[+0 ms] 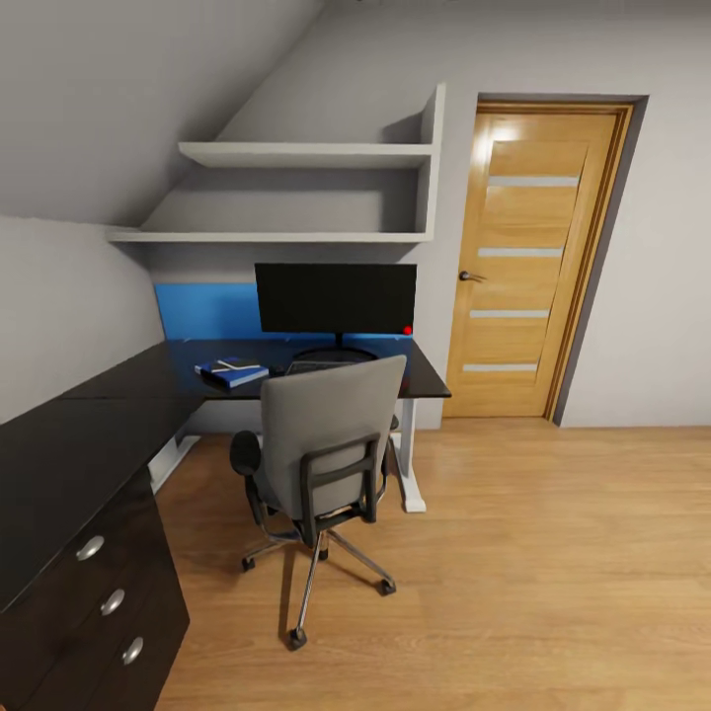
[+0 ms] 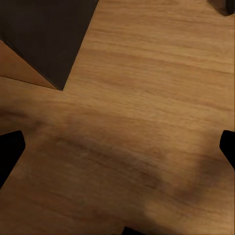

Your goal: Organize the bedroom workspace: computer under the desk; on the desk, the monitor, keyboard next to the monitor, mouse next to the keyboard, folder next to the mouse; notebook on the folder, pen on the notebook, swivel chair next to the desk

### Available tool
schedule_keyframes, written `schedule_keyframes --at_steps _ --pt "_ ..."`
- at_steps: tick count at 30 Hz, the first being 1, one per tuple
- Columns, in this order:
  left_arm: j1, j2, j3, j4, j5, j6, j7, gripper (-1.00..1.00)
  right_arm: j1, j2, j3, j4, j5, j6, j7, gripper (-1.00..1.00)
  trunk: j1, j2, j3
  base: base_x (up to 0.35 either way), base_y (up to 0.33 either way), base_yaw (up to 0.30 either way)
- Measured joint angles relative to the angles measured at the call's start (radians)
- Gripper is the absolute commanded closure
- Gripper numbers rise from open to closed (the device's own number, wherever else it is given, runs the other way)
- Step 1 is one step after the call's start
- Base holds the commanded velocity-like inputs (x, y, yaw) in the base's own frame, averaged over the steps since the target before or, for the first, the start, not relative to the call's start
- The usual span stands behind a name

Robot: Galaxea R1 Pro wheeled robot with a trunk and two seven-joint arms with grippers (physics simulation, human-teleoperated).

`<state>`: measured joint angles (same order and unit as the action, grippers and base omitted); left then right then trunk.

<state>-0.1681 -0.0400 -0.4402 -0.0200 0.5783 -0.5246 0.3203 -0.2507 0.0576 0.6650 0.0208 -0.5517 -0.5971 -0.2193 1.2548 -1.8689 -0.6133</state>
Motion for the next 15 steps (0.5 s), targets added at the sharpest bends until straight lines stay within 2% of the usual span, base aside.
schedule_keyframes --at_steps 7,15 --pt "0.016 0.013 0.000 0.000 0.001 -0.038 -0.003 -1.00 0.000 0.000 0.000 0.000 0.000 0.000 0.000 -1.00 -0.027 0.049 0.022 0.000 0.000 0.000" --pt "0.024 0.013 -0.001 0.000 0.001 -0.055 -0.004 -1.00 0.000 0.000 0.000 0.000 0.000 0.000 0.000 -1.00 -0.058 0.105 0.047 0.000 0.000 0.000"
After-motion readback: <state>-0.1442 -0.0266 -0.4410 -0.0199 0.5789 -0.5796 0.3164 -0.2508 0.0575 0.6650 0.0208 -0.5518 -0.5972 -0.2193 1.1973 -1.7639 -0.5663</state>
